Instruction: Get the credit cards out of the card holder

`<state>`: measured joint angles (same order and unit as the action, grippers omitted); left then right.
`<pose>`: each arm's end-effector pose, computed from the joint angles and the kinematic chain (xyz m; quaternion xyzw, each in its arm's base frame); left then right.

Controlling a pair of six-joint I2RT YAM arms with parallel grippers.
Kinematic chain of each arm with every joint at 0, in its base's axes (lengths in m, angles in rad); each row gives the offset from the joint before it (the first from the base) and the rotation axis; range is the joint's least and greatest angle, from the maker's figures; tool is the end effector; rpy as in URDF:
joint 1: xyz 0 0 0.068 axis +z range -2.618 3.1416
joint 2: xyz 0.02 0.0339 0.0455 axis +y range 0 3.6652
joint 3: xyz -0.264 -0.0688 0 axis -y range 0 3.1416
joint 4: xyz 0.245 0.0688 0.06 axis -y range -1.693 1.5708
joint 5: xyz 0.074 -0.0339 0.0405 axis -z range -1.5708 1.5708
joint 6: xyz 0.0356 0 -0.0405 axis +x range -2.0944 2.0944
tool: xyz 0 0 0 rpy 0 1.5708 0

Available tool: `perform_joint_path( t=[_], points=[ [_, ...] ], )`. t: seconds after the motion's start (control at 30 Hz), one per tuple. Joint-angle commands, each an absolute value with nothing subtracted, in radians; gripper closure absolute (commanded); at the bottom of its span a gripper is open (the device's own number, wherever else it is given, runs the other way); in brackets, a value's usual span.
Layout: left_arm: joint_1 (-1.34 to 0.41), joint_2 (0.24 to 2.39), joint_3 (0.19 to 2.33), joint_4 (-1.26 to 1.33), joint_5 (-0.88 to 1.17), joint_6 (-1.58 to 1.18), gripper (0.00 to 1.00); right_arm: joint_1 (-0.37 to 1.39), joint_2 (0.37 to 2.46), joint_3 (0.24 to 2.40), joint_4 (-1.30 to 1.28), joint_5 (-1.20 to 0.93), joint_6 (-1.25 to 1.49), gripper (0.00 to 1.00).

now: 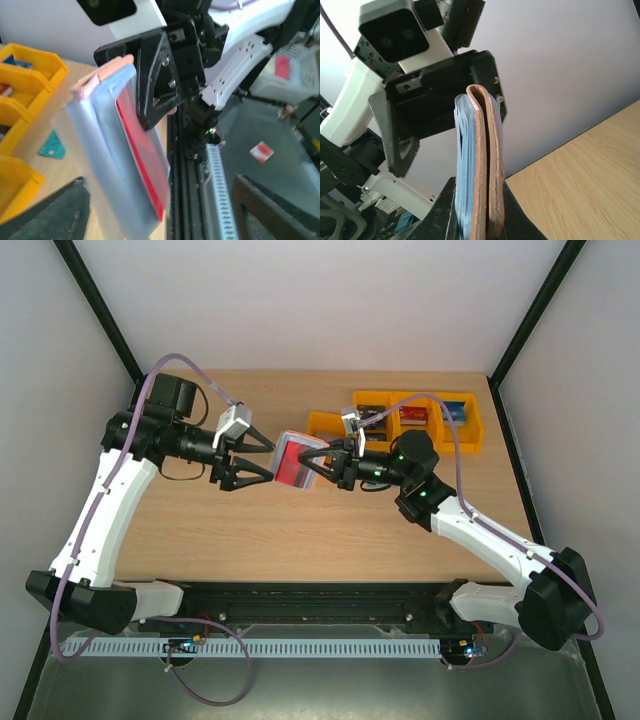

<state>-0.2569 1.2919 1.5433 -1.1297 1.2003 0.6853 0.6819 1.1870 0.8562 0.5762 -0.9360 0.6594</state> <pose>0.2093 -0.0893 0.4195 0.5231 0.6047 -0.4596 0.3866 0.1874 0.1890 0.3586 -0.3618 0.5451 0.6547 0.3787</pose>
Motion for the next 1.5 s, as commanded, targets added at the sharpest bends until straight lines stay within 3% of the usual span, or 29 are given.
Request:
perform_joint_path(
  t=[0.0,0.1,0.43,0.63,0.7,0.87,1.2,1.27,1.33,1.37,1.4,1.47],
  points=[
    [-0.257,1.293,1.529,-1.095,1.257,0.651,0.29,0.684,1.197,0.901,0.593,-0.96,0.672,0.98],
    [-0.258,1.29,1.512,-0.98,1.193,0.484,0.52,0.684,1.196,0.906,0.587,-0.954,0.67,0.98],
    [-0.298,1.298,1.463,-0.908,1.139,0.398,0.59,0.687,1.201,0.93,0.546,-0.942,0.659,0.98],
    [-0.299,1.298,1.441,-0.881,1.105,0.366,0.9,0.689,1.2,0.946,0.541,-0.958,0.654,0.98],
    [-0.299,1.299,1.438,-0.871,1.096,0.352,0.96,0.69,1.2,0.952,0.534,-0.961,0.648,0.98],
    [-0.306,1.306,1.399,-0.836,1.123,0.314,0.87,0.71,1.227,0.964,0.537,-0.978,0.645,0.98],
    [-0.33,1.299,1.357,-0.831,1.202,0.338,0.82,0.75,1.287,0.979,0.644,-1.009,0.664,0.98],
    [-0.334,1.301,1.352,-0.829,1.219,0.339,0.83,0.752,1.294,0.98,0.656,-1.009,0.666,0.98],
    [-0.335,1.299,1.347,-0.829,1.225,0.343,0.96,0.753,1.304,0.979,0.664,-1.01,0.67,0.98],
    [-0.335,1.297,1.35,-0.832,1.221,0.345,0.97,0.752,1.306,0.979,0.664,-1.008,0.673,0.96],
    [-0.334,1.294,1.351,-0.838,1.218,0.353,0.98,0.751,1.304,0.976,0.661,-1.002,0.667,0.87],
    [-0.329,1.288,1.353,-0.85,1.219,0.366,0.98,0.752,1.282,0.966,0.615,-0.977,0.627,0.62]
  ],
)
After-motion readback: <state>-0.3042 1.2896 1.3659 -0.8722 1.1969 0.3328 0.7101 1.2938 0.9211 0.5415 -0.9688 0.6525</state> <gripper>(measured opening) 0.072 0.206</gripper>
